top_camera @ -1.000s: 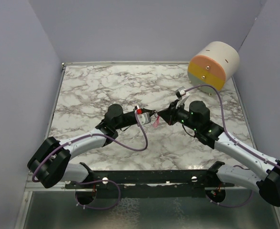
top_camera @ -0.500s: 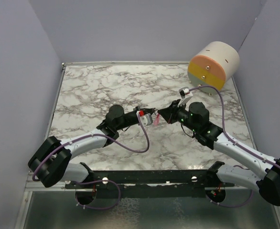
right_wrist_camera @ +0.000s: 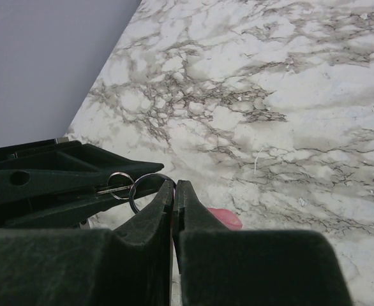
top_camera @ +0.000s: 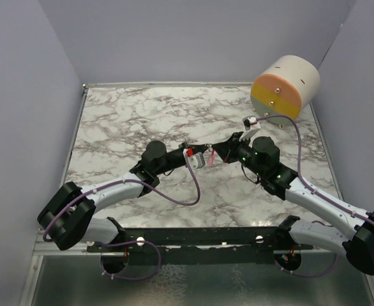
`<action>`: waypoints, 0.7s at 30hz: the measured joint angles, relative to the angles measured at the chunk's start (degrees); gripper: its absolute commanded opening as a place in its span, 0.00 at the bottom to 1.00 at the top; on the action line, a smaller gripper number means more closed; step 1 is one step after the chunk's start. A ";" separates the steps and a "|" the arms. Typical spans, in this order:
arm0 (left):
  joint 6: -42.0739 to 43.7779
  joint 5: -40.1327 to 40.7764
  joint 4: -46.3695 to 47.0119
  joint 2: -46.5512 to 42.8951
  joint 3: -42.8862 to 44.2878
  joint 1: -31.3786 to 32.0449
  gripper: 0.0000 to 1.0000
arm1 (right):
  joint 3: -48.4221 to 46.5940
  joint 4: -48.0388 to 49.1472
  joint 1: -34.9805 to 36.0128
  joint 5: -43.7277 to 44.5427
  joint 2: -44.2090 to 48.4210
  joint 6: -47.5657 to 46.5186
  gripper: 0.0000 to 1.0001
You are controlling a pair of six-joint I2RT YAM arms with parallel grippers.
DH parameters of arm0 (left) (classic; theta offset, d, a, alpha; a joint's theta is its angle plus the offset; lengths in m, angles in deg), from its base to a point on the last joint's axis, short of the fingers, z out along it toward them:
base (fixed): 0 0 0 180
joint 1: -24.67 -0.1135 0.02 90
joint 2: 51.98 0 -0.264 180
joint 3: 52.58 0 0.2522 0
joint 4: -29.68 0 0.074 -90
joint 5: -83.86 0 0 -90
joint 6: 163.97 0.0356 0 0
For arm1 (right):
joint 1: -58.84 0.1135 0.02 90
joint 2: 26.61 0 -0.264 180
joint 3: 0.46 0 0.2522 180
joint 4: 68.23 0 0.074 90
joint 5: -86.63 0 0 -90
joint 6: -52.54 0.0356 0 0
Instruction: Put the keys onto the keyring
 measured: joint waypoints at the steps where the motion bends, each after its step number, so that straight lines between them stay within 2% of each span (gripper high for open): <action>1: 0.00 0.11 0.11 0.00 0.00 0.11 0.00 | 0.00 0.07 0.00 0.22 0.00 0.33 0.01; 21: -0.02 0.92 1.60 1.16 -1.31 2.97 0.00 | 0.15 6.34 -0.37 3.45 0.66 6.99 0.01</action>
